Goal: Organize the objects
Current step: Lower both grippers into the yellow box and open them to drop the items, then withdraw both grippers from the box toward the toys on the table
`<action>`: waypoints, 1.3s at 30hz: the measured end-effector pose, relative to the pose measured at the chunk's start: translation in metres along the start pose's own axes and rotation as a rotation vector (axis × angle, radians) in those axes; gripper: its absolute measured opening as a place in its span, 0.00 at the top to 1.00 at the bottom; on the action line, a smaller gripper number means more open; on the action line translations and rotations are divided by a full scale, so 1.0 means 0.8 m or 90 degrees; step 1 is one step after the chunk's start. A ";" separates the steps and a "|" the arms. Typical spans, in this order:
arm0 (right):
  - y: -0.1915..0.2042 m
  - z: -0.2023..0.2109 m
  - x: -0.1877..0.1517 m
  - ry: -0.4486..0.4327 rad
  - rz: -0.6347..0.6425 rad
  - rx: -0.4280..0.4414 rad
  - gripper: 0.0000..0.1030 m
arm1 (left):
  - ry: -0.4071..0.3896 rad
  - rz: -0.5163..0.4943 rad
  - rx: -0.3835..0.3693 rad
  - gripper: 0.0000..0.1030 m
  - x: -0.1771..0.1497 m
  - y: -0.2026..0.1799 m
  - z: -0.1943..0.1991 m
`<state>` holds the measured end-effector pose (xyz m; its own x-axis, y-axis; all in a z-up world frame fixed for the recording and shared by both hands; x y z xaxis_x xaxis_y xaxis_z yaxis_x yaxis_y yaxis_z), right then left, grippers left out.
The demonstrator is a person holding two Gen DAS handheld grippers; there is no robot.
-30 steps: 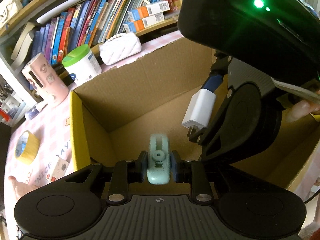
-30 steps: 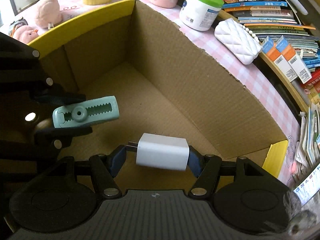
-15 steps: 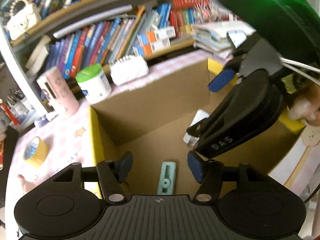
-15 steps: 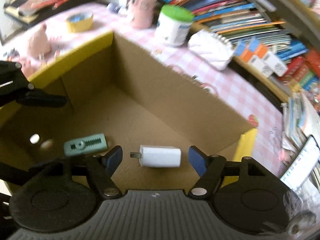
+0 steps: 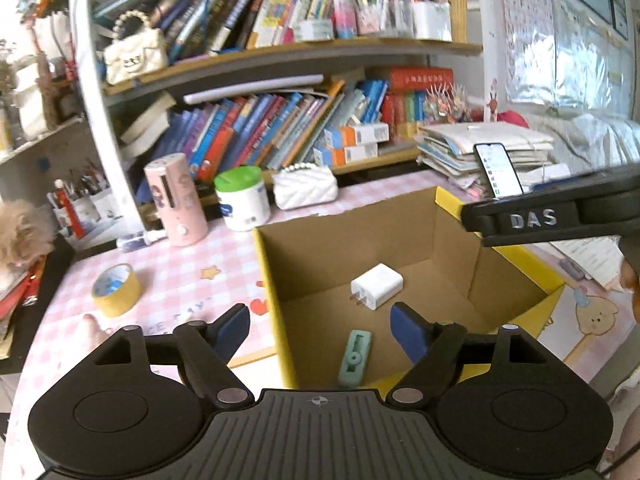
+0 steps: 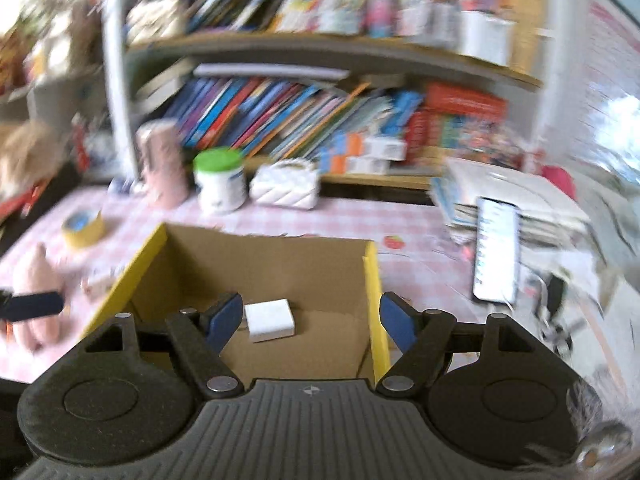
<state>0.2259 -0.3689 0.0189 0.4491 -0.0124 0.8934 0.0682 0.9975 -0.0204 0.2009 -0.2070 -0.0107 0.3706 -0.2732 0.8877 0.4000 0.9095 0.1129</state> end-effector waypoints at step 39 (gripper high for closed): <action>0.188 0.140 -0.226 0.162 -0.041 -0.079 0.16 | 0.178 0.071 0.052 0.14 -0.219 0.128 0.144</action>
<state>0.0555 -0.2089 -0.0955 0.6479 -0.1084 0.7540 0.2048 0.9782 -0.0354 0.0804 -0.0297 -0.1030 0.6286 -0.2354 0.7413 0.2789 0.9579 0.0677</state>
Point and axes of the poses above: each gripper's, at about its wrist camera, not at the fingertips, and z roughly against the way its jaws point, y to its left, x to its top, the point moved 10 cm from there along -z, roughly the way its jaws point, and after that the axes turned 7 degrees about -y, right-handed, at the moved point
